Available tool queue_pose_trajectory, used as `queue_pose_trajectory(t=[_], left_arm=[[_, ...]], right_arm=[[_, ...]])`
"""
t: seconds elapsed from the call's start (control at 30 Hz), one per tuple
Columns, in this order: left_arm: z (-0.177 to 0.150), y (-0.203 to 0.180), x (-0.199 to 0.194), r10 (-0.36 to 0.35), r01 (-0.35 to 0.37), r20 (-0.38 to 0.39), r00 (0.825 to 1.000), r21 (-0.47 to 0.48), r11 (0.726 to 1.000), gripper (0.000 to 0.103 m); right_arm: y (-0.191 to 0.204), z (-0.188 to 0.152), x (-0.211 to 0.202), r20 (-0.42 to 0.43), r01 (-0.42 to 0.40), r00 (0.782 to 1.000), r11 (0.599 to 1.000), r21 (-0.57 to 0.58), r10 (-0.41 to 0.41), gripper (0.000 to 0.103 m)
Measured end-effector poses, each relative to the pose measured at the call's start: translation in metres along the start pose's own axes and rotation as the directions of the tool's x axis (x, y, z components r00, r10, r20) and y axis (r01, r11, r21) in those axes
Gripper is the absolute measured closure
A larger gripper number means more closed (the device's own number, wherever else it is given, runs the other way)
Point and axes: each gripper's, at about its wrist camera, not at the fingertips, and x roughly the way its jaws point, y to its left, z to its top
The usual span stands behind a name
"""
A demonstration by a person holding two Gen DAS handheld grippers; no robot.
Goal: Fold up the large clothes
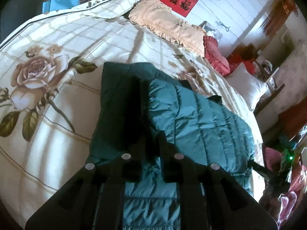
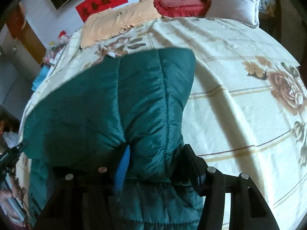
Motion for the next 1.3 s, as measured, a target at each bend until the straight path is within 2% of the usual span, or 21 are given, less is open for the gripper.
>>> queue_pose_trajectory(t=[0.03,0.1,0.13,0.17,0.23,0.3,0.4,0.43,0.47,0.5,0.57,0.63,0.7,0.83,0.9,0.93,0.97,1.03,1.17,1.23,1.3], left_arm=[[0.002,-0.002,-0.005,0.01,-0.01,0.011,1.0,0.009,1.0,0.082],[0.007,-0.009,-0.02,0.027,-0.03,0.072,0.997,0.036,0.999,0.056],[0.008,-0.012,-0.027,0.029,-0.033,0.107,0.994,0.043,0.999,0.049],[0.01,-0.015,-0.034,0.032,-0.038,0.141,0.99,0.046,0.998,0.044],[0.012,-0.017,-0.045,0.04,-0.05,0.204,0.978,0.044,0.998,0.043],[0.014,-0.02,-0.045,0.041,-0.053,0.231,0.972,0.046,0.997,0.034],[0.018,-0.024,-0.024,0.078,-0.092,0.179,0.981,0.066,0.994,0.034],[0.017,-0.026,-0.014,0.091,-0.104,0.158,0.983,0.078,0.992,0.034],[0.016,-0.027,-0.005,0.106,-0.12,0.144,0.984,0.093,0.988,0.034],[0.014,-0.03,0.004,0.127,-0.142,0.133,0.983,0.106,0.984,0.034],[0.013,-0.032,0.025,0.183,-0.193,0.094,0.979,0.125,0.973,0.034],[0.011,-0.029,0.052,0.224,-0.227,0.045,0.974,0.125,0.966,0.034],[0.009,-0.027,0.073,0.236,-0.238,0.03,0.971,0.115,0.964,0.032],[0.015,-0.036,0.079,0.289,-0.294,0.055,0.956,0.167,0.941,0.032],[0.017,-0.034,0.07,0.282,-0.286,0.05,0.958,0.171,0.943,0.032],[0.018,-0.031,0.064,0.277,-0.282,0.053,0.959,0.168,0.945,0.032],[0.019,-0.03,0.058,0.275,-0.281,0.061,0.96,0.162,0.946,0.032],[0.018,-0.029,0.035,0.248,-0.262,0.11,0.962,0.129,0.957,0.032],[0.017,-0.04,0.013,0.173,-0.193,0.183,0.968,0.098,0.976,0.032],[0.019,-0.048,0.022,0.164,-0.183,0.165,0.973,0.111,0.977,0.032],[0.017,-0.053,0.041,0.197,-0.212,0.123,0.973,0.123,0.97,0.032]], right_arm=[[-0.005,0.003,-0.007,0.022,-0.018,1.0,0.999,0.028,0.017,0.047],[-0.016,0.012,-0.02,0.083,-0.036,0.996,0.995,0.098,0.028,0.027],[-0.019,0.018,-0.021,0.109,-0.037,0.994,0.992,0.124,0.023,0.009],[-0.021,0.021,-0.02,0.12,-0.036,0.993,0.99,0.137,0.02,0.004],[-0.023,0.031,-0.009,0.104,-0.031,0.994,0.986,0.163,0.014,0.004],[-0.023,0.043,0.012,0.062,-0.035,0.998,0.979,0.201,0.023,0.004],[-0.025,0.053,0.037,0.039,-0.076,0.997,0.972,0.224,0.069,0.005],[-0.024,0.053,0.041,0.043,-0.089,0.996,0.971,0.222,0.082,0.011],[-0.024,0.055,0.043,0.059,-0.117,0.993,0.969,0.22,0.107,0.035],[-0.023,0.056,0.042,0.069,-0.125,0.991,0.969,0.215,0.113,0.048],[-0.019,0.056,0.038,0.083,-0.081,0.994,0.979,0.187,0.066,0.072],[-0.017,0.054,0.034,0.106,-0.014,0.994,0.988,0.155,-0.003,0.077],[-0.018,0.054,0.043,0.096,0.032,0.994,0.989,0.142,-0.046,0.077],[-0.014,0.055,0.04,0.078,0.07,0.994,0.991,0.114,-0.08,0.077],[-0.012,0.056,0.025,0.071,0.09,0.992,0.988,0.124,-0.099,0.067],[-0.009,0.055,0.011,0.099,0.091,0.99,0.989,0.118,-0.102,0.058],[-0.004,0.052,0.0,0.127,0.074,0.988,0.992,0.101,-0.086,0.052],[0.011,0.047,-0.015,0.153,0.03,0.988,0.999,0.04,-0.035,0.05],[0.062,0.031,-0.015,0.117,-0.058,0.991,0.993,-0.099,0.07,0.049],[0.09,0.021,0.001,0.076,-0.08,0.993,0.984,-0.156,0.093,0.049],[0.106,0.011,0.016,0.052,-0.065,0.996,0.978,-0.197,0.077,0.049]])
